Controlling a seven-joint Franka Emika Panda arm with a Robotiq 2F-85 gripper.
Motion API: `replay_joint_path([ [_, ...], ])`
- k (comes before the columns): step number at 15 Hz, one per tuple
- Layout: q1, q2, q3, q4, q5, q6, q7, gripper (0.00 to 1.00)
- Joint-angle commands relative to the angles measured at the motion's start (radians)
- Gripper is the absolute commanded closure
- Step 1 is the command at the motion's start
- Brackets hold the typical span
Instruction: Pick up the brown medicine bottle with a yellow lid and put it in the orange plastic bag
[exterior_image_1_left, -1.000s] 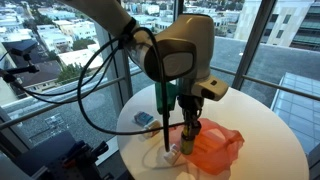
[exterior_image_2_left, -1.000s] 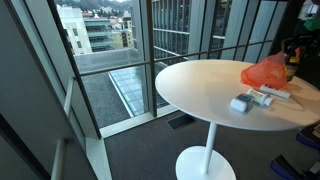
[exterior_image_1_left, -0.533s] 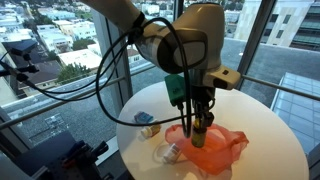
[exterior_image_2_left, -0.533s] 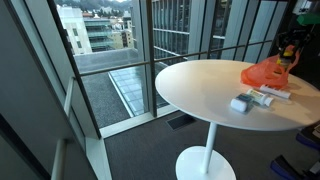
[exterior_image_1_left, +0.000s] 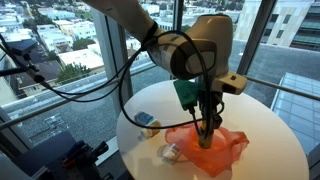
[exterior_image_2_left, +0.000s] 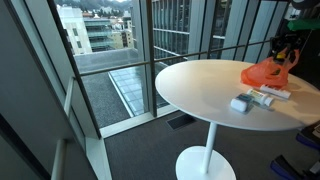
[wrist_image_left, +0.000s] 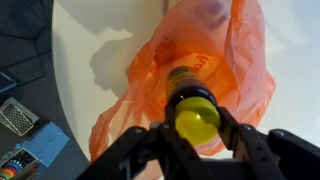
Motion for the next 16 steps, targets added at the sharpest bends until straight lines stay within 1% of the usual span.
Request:
replay_joint_path([
  [1,-0.025,0.041,0.009,0.024,0.084,0.037,-0.084,0.80],
  [4,-0.043,0.055,0.020,0.009,0.168,0.066,-0.147,0.80],
  [7,-0.055,0.066,0.024,0.002,0.223,0.063,-0.187,0.80],
  [14,-0.041,0.071,0.002,-0.006,0.188,0.023,-0.166,0.80],
  [15,-0.037,0.065,0.000,-0.009,0.180,0.017,-0.163,0.30],
  [16,-0.035,0.059,0.001,-0.012,0.177,0.014,-0.164,0.29],
])
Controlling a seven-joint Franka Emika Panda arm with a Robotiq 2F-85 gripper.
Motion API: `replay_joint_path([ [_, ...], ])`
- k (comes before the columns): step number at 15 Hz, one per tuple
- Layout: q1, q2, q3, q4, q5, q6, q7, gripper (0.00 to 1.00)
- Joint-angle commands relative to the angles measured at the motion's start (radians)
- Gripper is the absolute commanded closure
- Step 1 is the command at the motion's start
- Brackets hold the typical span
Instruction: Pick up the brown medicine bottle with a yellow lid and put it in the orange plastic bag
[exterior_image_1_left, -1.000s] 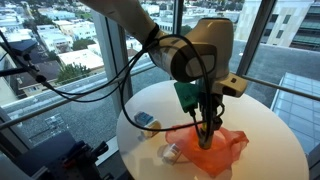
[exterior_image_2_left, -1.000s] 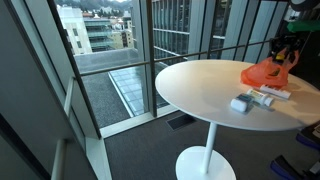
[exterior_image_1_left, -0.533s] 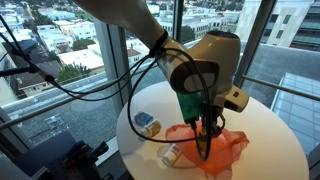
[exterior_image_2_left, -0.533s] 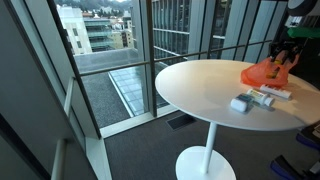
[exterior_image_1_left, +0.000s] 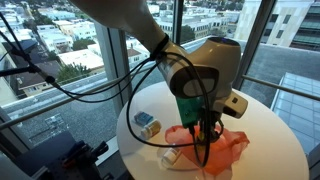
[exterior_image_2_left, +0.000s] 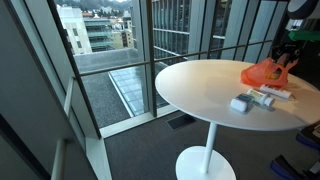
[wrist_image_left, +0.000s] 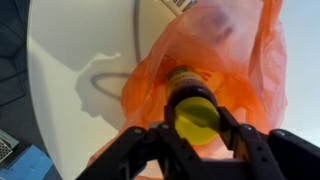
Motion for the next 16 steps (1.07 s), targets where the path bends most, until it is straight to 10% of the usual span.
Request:
replay_joint_path([
  [1,0.009,-0.030,-0.005,-0.008,-0.025,-0.032,-0.005,0.22],
  [4,0.035,-0.085,-0.006,-0.033,-0.068,-0.046,0.007,0.00],
  [16,0.163,-0.417,0.121,-0.112,-0.212,-0.364,0.033,0.00],
])
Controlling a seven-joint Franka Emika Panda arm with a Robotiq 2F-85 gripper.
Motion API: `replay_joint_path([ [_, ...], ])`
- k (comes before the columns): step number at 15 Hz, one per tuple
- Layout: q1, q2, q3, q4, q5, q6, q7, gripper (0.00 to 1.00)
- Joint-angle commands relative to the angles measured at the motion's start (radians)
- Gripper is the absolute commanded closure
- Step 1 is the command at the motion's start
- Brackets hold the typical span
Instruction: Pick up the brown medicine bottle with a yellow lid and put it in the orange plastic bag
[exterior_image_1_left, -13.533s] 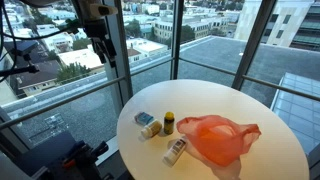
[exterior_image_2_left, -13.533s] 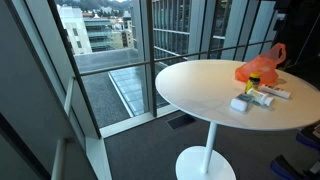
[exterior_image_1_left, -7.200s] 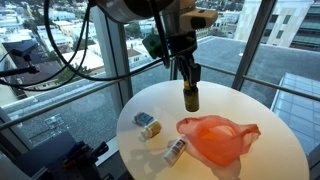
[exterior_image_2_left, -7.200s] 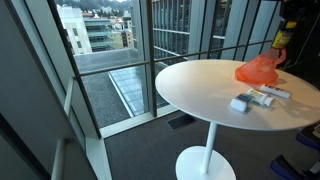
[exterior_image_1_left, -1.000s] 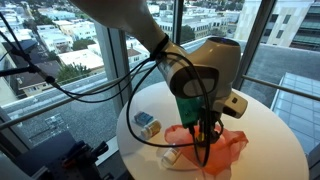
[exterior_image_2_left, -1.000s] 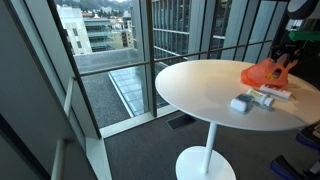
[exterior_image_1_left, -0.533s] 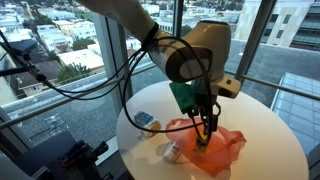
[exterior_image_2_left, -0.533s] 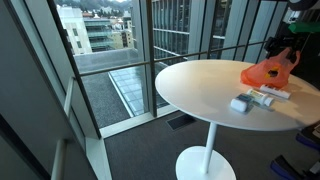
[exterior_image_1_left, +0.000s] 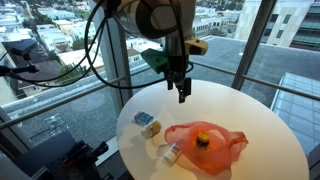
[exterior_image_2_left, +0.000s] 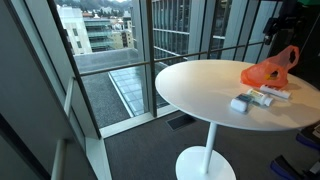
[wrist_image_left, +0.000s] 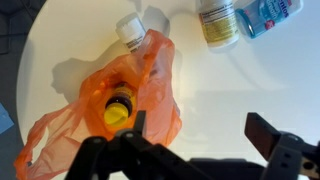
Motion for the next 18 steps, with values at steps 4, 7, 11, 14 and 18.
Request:
replay_joint_path([
  [4,0.046,-0.138,0.101,0.023,-0.011,-0.303,0.021,0.00],
  [7,0.060,-0.178,0.134,0.046,-0.013,-0.386,0.017,0.00],
  [11,0.062,-0.176,0.146,0.036,-0.004,-0.373,0.003,0.00],
  [14,0.063,-0.172,0.148,0.036,-0.005,-0.375,0.002,0.00],
  [18,0.063,-0.171,0.148,0.036,-0.005,-0.375,0.002,0.00],
])
